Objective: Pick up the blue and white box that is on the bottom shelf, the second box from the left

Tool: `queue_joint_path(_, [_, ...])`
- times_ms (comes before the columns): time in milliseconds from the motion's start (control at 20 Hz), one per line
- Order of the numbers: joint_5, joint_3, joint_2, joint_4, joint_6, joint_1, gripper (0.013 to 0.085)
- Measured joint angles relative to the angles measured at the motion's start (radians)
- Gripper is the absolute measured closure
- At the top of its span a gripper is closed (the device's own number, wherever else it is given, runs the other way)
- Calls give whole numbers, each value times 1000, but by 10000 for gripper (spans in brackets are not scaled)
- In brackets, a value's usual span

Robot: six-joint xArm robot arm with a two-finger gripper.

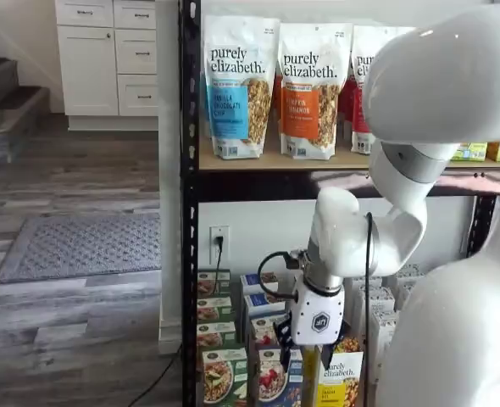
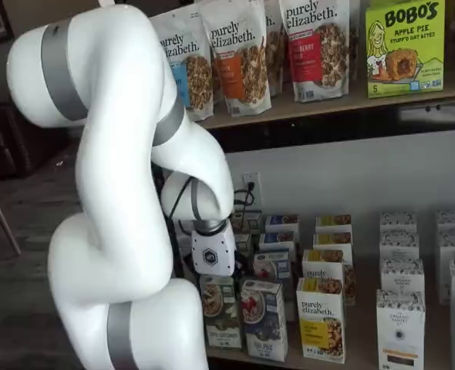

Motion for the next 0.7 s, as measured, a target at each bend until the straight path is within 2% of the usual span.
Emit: queue_joint_path(700, [-15,-24,47,0,1,2,130])
